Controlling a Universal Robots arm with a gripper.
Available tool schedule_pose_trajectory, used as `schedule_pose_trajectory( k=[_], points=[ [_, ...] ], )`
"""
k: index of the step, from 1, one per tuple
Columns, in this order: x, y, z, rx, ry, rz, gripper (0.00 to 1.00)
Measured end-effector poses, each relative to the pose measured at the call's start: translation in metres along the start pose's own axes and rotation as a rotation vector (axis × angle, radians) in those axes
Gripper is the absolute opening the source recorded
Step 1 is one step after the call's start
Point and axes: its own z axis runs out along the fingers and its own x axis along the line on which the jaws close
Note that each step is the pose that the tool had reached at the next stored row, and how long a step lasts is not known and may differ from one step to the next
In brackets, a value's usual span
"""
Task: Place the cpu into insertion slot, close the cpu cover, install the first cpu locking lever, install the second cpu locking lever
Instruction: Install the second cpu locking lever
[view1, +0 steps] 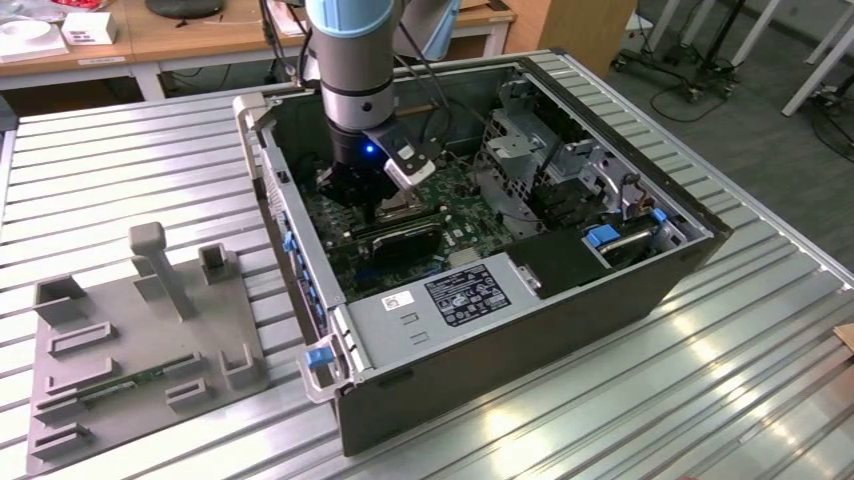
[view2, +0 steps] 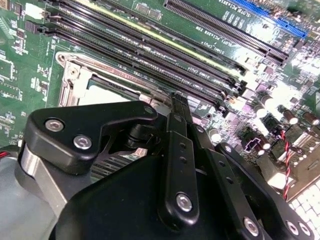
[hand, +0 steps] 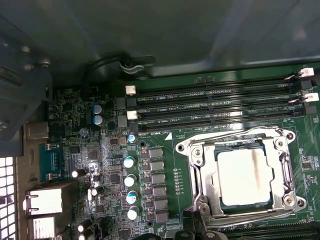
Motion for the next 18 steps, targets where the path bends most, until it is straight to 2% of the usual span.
schedule_pose_trajectory(
  k=[2,8,16,18],
  points=[
    [0.0,0.0001,0.0,-0.0036,0.0005,0.0,0.1],
    [0.0002,0.0004,0.0005,-0.0239,0.0025,0.002,0.1],
    [0.0011,0.0002,0.0019,-0.0405,0.0045,0.003,0.1],
    [0.0012,0.0003,0.0022,-0.0427,0.0047,0.004,0.1]
  ],
)
